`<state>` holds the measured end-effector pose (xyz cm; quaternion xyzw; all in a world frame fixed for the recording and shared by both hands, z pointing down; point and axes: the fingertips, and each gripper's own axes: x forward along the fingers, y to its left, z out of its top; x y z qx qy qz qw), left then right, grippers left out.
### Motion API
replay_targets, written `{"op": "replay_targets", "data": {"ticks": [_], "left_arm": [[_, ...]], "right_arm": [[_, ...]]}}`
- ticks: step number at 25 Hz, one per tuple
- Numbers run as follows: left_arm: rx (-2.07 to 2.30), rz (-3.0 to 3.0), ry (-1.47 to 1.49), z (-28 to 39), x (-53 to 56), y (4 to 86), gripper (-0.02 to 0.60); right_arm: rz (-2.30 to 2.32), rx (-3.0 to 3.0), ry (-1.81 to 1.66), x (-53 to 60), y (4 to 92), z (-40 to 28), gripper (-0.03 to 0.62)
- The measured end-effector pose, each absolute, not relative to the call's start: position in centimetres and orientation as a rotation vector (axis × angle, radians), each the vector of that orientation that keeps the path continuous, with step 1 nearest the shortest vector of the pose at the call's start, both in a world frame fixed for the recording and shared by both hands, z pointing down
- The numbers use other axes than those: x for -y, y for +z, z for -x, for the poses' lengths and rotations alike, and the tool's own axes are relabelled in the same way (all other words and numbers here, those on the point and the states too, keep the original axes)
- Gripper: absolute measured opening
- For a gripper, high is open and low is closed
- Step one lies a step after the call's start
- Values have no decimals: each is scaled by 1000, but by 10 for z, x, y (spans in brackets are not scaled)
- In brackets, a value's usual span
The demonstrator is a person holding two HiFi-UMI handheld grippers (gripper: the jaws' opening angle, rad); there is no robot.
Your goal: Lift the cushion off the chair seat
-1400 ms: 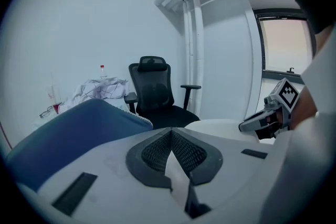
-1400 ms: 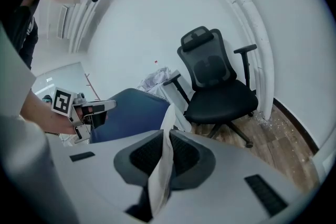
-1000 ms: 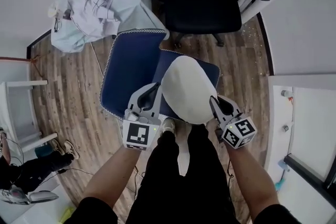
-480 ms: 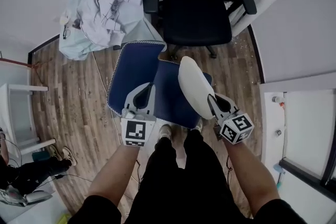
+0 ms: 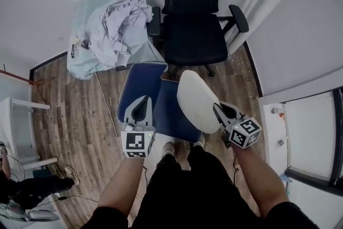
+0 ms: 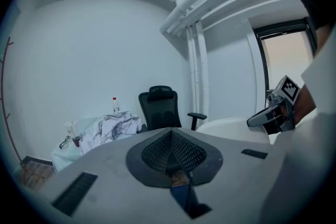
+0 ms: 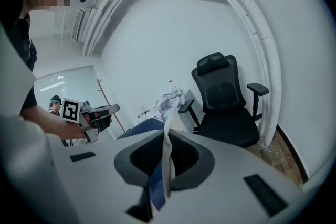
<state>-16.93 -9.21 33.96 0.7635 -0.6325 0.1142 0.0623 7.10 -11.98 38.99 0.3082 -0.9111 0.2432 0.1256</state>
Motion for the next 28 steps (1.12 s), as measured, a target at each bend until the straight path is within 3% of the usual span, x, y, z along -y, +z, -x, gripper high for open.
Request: {"op": "replay_targets", "data": {"ticks": [28], "left_arm": [[2023,-2322,140,214,89,215,5]], "right_arm": [[-699,2922,491,136,231,-56,34]]}}
